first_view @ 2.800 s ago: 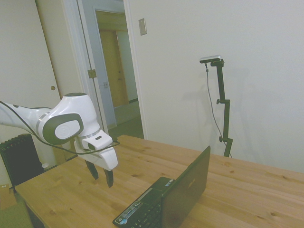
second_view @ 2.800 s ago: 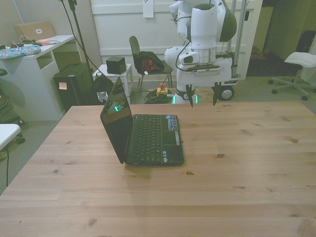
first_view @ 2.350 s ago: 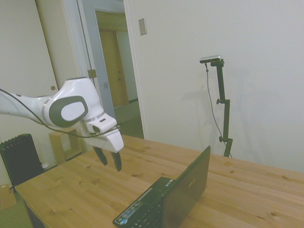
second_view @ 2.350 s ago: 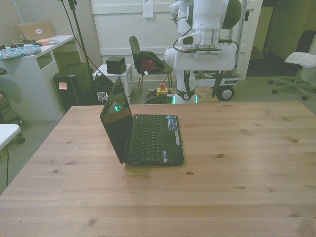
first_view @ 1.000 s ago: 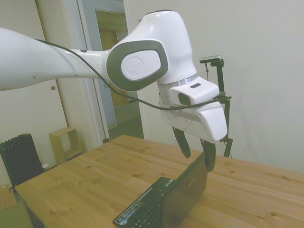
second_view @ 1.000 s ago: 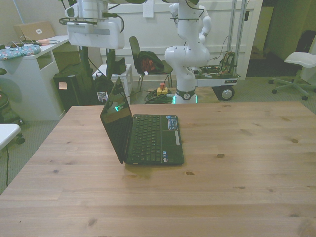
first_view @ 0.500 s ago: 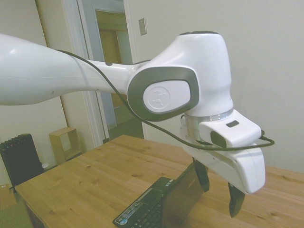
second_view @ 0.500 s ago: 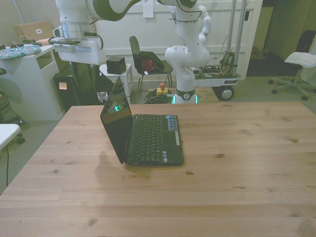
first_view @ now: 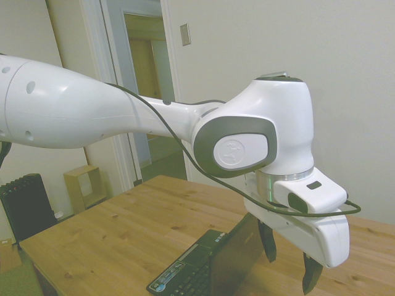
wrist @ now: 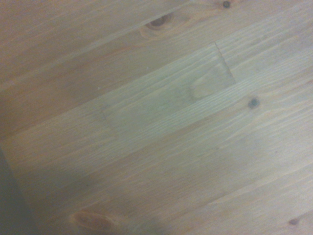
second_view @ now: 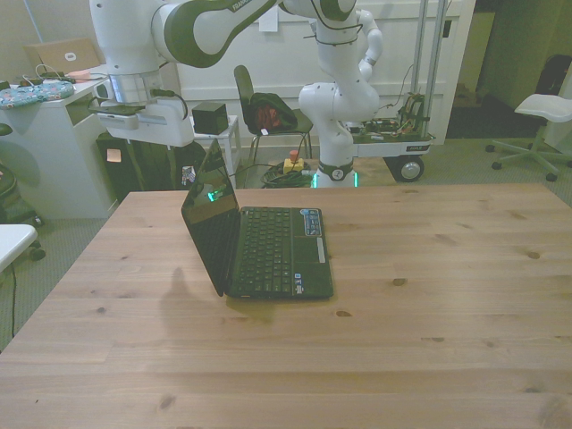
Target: Close the laptop
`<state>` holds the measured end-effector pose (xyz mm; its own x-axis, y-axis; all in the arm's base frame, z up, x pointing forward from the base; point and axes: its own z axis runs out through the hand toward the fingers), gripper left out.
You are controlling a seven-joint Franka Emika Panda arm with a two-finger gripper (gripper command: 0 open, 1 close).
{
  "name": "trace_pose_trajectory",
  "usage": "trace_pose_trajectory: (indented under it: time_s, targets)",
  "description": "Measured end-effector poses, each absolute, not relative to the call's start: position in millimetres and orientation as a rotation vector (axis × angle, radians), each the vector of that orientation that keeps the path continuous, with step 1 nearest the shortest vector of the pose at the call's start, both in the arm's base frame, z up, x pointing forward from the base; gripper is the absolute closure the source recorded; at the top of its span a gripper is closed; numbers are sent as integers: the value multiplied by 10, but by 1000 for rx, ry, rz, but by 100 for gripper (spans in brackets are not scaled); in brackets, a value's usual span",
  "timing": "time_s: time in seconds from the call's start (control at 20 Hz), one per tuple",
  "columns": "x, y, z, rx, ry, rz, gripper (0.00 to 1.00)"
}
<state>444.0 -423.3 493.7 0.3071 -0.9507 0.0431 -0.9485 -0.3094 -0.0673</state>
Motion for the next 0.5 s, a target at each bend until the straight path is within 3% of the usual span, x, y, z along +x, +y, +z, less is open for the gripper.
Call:
trace_pose_trajectory:
  time_s: [0.5]
  targets:
    - [4602,-4061,4940,-2548,1776,-115,100]
